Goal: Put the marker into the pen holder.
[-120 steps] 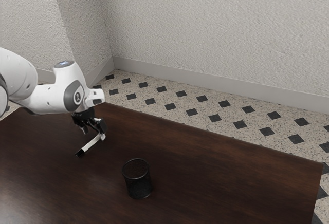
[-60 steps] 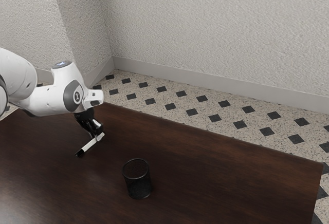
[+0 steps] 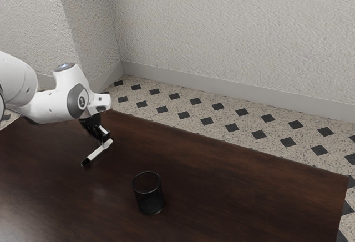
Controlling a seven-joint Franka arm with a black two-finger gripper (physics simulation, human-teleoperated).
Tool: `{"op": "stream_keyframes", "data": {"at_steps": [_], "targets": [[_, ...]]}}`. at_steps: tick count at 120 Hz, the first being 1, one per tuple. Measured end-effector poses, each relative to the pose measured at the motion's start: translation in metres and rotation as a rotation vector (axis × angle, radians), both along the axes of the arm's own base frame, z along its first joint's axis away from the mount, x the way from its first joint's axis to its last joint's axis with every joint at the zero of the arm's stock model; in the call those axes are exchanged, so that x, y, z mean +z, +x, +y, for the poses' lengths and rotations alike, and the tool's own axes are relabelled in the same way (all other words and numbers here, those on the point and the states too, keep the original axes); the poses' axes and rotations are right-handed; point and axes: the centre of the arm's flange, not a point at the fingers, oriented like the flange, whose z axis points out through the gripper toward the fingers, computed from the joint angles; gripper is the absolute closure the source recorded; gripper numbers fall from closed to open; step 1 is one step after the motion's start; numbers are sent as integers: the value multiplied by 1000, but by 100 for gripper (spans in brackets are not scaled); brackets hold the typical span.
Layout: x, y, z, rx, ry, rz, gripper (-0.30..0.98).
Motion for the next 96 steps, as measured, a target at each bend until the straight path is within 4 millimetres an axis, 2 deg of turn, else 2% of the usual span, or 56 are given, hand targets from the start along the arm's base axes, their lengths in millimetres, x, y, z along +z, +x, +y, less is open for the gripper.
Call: {"op": "stream_keyframes", "data": {"at_steps": [12, 22, 37, 48, 60, 82, 96], "targets": [[21, 3, 0, -8, 9, -34, 79], [60, 3, -13, -34, 18, -95, 79], [125, -11, -57, -110, 28, -191, 79], [156, -25, -95, -169, 30, -250, 79], [171, -27, -141, -235, 28, -293, 79], [172, -41, -230, -357, 8, -307, 78], [176, -79, -285, -437, 4, -308, 77]]}}
